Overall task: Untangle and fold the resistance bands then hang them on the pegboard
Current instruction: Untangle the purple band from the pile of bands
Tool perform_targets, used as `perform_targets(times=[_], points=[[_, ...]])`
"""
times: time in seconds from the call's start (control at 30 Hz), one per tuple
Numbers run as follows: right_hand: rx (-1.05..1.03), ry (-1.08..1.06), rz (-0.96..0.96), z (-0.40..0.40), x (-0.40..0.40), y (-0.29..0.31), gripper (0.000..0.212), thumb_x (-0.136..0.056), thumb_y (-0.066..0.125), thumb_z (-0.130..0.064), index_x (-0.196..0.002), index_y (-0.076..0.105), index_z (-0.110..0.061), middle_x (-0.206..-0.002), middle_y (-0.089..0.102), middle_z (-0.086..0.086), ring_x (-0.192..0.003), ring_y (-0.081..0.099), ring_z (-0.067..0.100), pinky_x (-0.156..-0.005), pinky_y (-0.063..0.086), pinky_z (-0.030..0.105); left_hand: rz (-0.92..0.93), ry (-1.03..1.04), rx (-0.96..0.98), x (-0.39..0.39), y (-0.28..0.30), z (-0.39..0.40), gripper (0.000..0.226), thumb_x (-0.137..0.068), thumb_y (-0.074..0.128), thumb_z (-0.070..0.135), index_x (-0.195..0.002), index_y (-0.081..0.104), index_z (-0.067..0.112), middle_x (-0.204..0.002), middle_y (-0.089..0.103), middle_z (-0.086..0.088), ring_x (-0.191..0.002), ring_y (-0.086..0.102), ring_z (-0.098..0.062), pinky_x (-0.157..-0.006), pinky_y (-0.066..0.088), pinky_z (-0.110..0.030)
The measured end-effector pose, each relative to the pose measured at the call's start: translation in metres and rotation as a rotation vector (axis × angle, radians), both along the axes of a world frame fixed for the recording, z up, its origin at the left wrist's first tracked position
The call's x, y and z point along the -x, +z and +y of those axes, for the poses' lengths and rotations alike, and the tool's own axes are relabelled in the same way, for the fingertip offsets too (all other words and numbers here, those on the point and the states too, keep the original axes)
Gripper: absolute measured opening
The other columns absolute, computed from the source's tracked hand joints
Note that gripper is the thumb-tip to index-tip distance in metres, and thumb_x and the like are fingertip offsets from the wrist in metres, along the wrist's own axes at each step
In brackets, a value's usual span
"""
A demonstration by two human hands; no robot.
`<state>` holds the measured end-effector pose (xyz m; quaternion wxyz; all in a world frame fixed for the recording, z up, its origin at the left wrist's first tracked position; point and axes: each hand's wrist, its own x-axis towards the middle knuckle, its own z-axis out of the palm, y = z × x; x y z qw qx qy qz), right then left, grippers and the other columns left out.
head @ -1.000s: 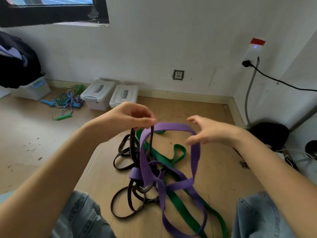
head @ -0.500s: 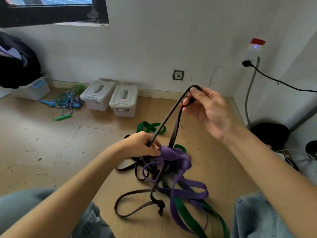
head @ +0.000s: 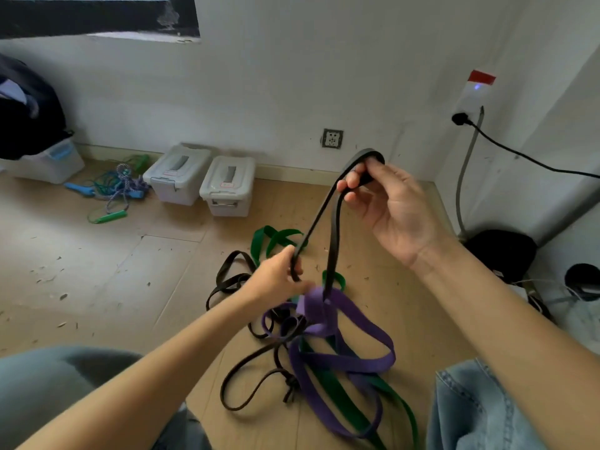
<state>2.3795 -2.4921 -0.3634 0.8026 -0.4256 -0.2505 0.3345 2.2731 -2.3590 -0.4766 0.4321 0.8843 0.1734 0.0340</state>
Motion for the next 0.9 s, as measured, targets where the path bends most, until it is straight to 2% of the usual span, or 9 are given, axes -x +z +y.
perform_targets(times=[0.13, 0.23, 0.37, 0.47, 0.57, 0.67, 0.73, 0.83, 0.9], points=[[0.343, -0.055, -0.298, -0.008, -0.012, -0.005, 0.012, -0.093, 0.05, -0.018, -0.099, 0.058, -0.011, -0.092, 0.063, 0.002, -0.087, 0.063, 0.016, -0.071, 0.055, 0.021, -0.114, 0.267, 0.649, -0.008, 0.044, 0.008, 0.025, -0.095, 0.046, 0.029, -0.074, 0.047, 0.015, -0.057, 0.048, 0.003, -0.048, 0.054, -0.009, -0.052, 0.053, -0.024], [0.89, 0.289, -0.683, -0.012, -0.008, -0.024, 0.064, -0.081, 0.065, -0.036, -0.136, 0.036, -0.021, -0.133, 0.046, -0.002, -0.1, 0.059, 0.009, -0.084, 0.053, 0.024, -0.295, 0.181, 1.095, -0.006, 0.091, 0.016, 0.027, -0.095, 0.046, 0.028, -0.071, 0.043, 0.016, -0.051, 0.037, 0.007, -0.042, 0.038, -0.006, -0.042, 0.041, -0.018], [0.919, 0.665, -0.732, 0.008, 0.034, -0.054, 0.07, -0.081, 0.068, -0.038, -0.14, 0.033, -0.025, -0.132, 0.051, -0.002, -0.084, 0.062, 0.003, -0.06, 0.051, 0.013, -0.369, 0.054, 1.254, -0.004, 0.119, 0.01, 0.022, -0.091, 0.046, 0.022, -0.071, 0.039, 0.016, -0.05, 0.034, 0.008, -0.04, 0.032, -0.003, -0.04, 0.034, -0.016], [0.761, 0.466, -0.677, 0.018, 0.045, -0.057, 0.016, -0.091, 0.057, -0.025, -0.101, 0.063, -0.013, -0.087, 0.068, 0.004, -0.067, 0.062, 0.008, -0.064, 0.052, 0.022, -0.382, 0.084, 1.071, -0.002, 0.111, 0.008, 0.02, -0.094, 0.047, 0.022, -0.076, 0.043, 0.014, -0.057, 0.039, 0.006, -0.044, 0.037, -0.003, -0.044, 0.036, -0.015], [0.634, 0.27, -0.535, 0.015, 0.033, -0.039, 0.024, -0.095, 0.048, -0.025, -0.082, 0.061, -0.01, -0.069, 0.063, 0.001, -0.067, 0.059, 0.016, -0.069, 0.052, 0.028, -0.288, 0.012, 0.699, 0.007, 0.094, 0.026, 0.04, -0.075, 0.065, 0.046, -0.1, 0.058, 0.016, -0.095, 0.064, -0.001, -0.086, 0.063, -0.007, -0.079, 0.048, -0.021], [0.255, 0.271, -0.234, 0.01, 0.02, -0.014, 0.023, -0.094, 0.045, -0.022, -0.082, 0.059, -0.008, -0.066, 0.06, 0.001, -0.058, 0.054, 0.011, -0.055, 0.047, 0.019, 0.029, -0.275, 0.698, 0.019, 0.066, 0.023, 0.046, -0.073, 0.066, 0.047, -0.115, 0.06, 0.029, -0.118, 0.064, 0.005, -0.114, 0.057, -0.011, -0.103, 0.039, -0.037], [0.135, 0.233, -0.151, 0.007, 0.016, -0.004, 0.024, -0.094, 0.046, -0.023, -0.08, 0.058, -0.008, -0.066, 0.058, 0.003, -0.055, 0.051, 0.011, -0.054, 0.045, 0.019, 0.22, -0.445, 0.428, 0.02, 0.045, 0.004, 0.038, -0.082, 0.065, 0.035, -0.118, 0.058, 0.023, -0.111, 0.065, 0.008, -0.109, 0.059, -0.008, -0.098, 0.044, -0.03], [0.152, 0.083, -0.119, 0.001, 0.008, -0.004, 0.025, -0.096, 0.043, -0.021, -0.078, 0.056, -0.008, -0.064, 0.058, 0.002, -0.052, 0.048, 0.01, -0.051, 0.042, 0.018, 0.127, -0.405, -0.162, 0.01, 0.04, -0.005, 0.02, -0.091, 0.055, 0.023, -0.108, 0.06, 0.016, -0.09, 0.062, 0.011, -0.089, 0.064, -0.007, -0.08, 0.052, -0.023], [0.178, -0.023, -0.136, -0.005, -0.003, -0.004, 0.02, -0.094, 0.049, -0.024, -0.087, 0.059, -0.008, -0.07, 0.064, 0.001, -0.053, 0.051, 0.009, -0.052, 0.044, 0.018, -0.004, -0.216, -0.139, 0.008, 0.062, 0.005, 0.016, -0.093, 0.05, 0.019, -0.1, 0.062, 0.013, -0.082, 0.066, 0.006, -0.078, 0.067, -0.009, -0.067, 0.056, -0.022]])
